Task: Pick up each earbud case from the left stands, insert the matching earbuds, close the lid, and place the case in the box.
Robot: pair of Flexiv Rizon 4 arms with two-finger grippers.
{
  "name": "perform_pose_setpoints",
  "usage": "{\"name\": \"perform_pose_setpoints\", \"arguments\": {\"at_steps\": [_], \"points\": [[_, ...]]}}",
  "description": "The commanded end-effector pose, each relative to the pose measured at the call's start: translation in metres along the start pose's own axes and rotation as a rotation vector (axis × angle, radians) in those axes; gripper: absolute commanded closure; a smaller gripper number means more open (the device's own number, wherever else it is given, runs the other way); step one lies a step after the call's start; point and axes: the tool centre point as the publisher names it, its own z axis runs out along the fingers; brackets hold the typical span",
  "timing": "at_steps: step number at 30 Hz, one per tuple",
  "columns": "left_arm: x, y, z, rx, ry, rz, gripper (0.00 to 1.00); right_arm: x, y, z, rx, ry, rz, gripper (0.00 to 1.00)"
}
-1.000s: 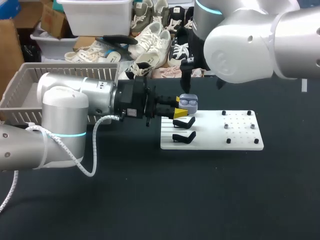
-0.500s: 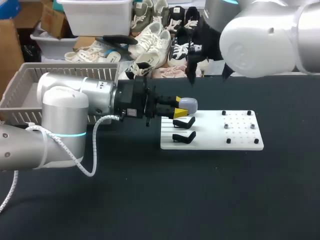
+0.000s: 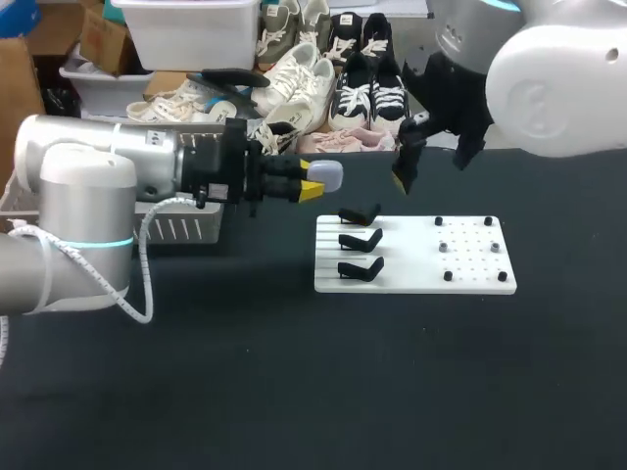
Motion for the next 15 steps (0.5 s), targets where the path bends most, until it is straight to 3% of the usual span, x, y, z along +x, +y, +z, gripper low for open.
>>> {"name": "perform_pose_setpoints", "arguments": {"at_steps": [1, 9, 15], "points": [[0.005, 0.0, -0.052, -0.19, 0.035, -0.033, 1.0, -0.001, 0.0, -0.001, -0.001, 0.005, -0.001, 0.0], [0.015, 0.036, -0.112, -0.419, 0.136, -0.08, 1.0, -0.001, 0.0, -0.001, -0.001, 0.005, -0.001, 0.0], [0.024, 0.056, -0.147, -0.527, 0.319, -0.041, 1.0, -0.001, 0.0, -0.001, -0.001, 0.005, -0.001, 0.0]]}}
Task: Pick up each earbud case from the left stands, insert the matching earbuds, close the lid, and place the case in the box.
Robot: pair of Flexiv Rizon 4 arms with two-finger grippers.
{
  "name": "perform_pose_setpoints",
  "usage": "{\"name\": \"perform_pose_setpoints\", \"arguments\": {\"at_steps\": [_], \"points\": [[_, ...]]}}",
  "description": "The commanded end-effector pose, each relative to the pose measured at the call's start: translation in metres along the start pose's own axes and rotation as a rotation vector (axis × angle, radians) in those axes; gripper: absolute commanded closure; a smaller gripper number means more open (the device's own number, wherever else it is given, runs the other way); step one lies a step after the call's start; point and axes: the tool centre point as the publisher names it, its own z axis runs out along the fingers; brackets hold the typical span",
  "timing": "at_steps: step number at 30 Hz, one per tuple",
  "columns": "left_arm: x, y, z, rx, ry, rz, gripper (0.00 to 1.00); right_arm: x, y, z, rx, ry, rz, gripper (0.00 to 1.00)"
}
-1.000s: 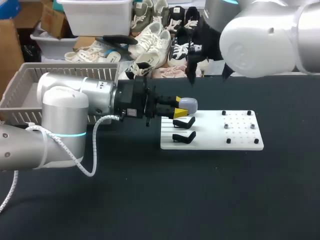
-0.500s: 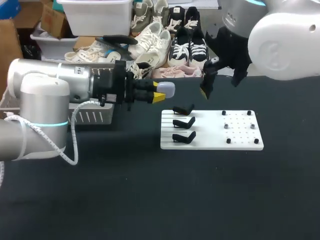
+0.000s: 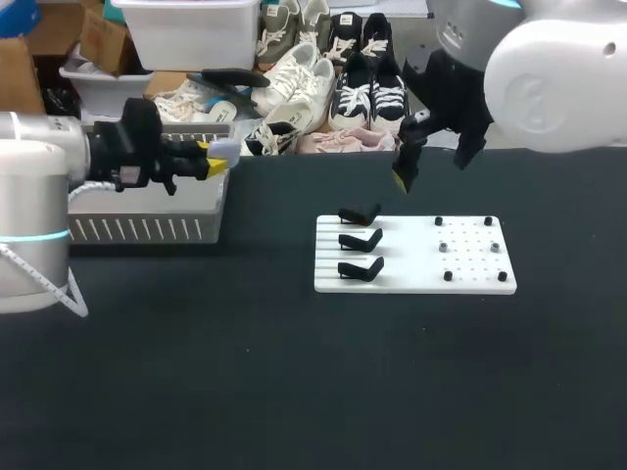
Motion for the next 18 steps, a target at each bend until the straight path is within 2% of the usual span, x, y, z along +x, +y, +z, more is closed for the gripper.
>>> {"name": "perform_pose_setpoints", "arguments": {"at_steps": [1, 4, 8, 13, 18], "points": [[-0.003, 0.004, -0.025, -0.184, 0.108, 0.023, 1.0, 0.0, 0.0, 0.0, -0.001, 0.001, 0.0, 0.0], [0.013, 0.021, -0.032, -0.222, 0.203, 0.023, 1.0, 0.0, 0.0, 0.0, -0.001, 0.001, 0.0, 0.0], [0.037, 0.04, -0.037, -0.252, 0.268, -0.036, 1.0, 0.0, 0.0, 0.0, -0.001, 0.001, 0.0, 0.0], [0.052, 0.051, -0.035, -0.262, 0.288, -0.114, 1.0, 0.0, 0.0, 0.0, -0.001, 0.001, 0.0, 0.0], [0.068, 0.071, -0.032, -0.271, 0.303, -0.168, 1.0, 0.0, 0.0, 0.0, -0.001, 0.001, 0.0, 0.0]]}}
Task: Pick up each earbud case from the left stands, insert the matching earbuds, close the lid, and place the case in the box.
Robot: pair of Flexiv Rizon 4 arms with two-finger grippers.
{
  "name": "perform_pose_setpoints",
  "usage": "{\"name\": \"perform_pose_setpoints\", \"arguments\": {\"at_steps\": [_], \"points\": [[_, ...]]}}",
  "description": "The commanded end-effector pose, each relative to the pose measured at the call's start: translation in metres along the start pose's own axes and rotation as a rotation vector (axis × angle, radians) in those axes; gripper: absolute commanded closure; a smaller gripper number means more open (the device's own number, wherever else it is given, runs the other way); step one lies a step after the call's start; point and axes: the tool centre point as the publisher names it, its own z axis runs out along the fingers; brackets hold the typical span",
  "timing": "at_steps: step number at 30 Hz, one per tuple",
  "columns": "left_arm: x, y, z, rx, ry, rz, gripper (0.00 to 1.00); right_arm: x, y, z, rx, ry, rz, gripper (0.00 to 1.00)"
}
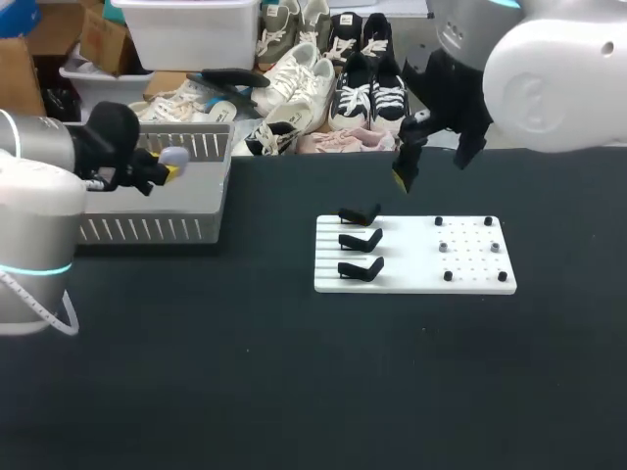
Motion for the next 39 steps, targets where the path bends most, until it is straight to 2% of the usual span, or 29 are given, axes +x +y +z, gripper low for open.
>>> {"name": "perform_pose_setpoints", "arguments": {"at_steps": [1, 3, 4, 6, 7, 8, 12, 17, 24, 29, 39], "points": [[0.003, 0.018, 0.017, 0.014, 0.042, -0.037, 1.0, 0.0, 0.0, 0.0, -0.001, 0.001, 0.0, 0.0], [0.006, 0.025, 0.019, 0.01, 0.04, -0.053, 0.98, 0.0, 0.0, 0.0, -0.001, 0.001, 0.0, 0.0], [0.007, 0.028, 0.02, 0.01, 0.042, -0.054, 0.86, 0.0, 0.0, 0.0, -0.001, 0.001, 0.0, 0.0], [0.007, 0.033, 0.02, 0.008, 0.041, -0.057, 0.42, 0.0, 0.0, 0.0, -0.001, 0.001, 0.0, 0.0], [0.006, 0.035, 0.019, 0.003, 0.037, -0.057, 0.11, 0.0, 0.0, 0.0, -0.001, 0.001, 0.0, 0.0], [0.005, 0.038, 0.018, -0.003, 0.031, -0.055, 0.0, 0.0, 0.0, 0.0, -0.001, 0.001, 0.0, 0.0], [-0.001, 0.039, 0.007, -0.012, -0.027, -0.036, 0.0, 0.0, 0.0, 0.0, -0.001, 0.001, 0.0, 0.0], [-0.015, 0.013, -0.007, 0.053, -0.119, 0.008, 0.0, 0.0, 0.0, 0.0, -0.001, 0.001, 0.0, 0.0], [-0.037, -0.046, -0.011, 0.187, -0.245, 0.06, 0.0, 0.0, 0.0, 0.0, -0.001, 0.001, 0.0, 0.0], [-0.049, -0.11, -0.005, 0.327, -0.31, 0.077, 0.0, 0.0, 0.0, 0.0, -0.001, 0.001, 0.0, 0.0], [-0.049, -0.11, -0.005, 0.327, -0.31, 0.077, 0.0, 0.0, 0.0, 0.0, -0.001, 0.001, 0.0, 0.0]]}}
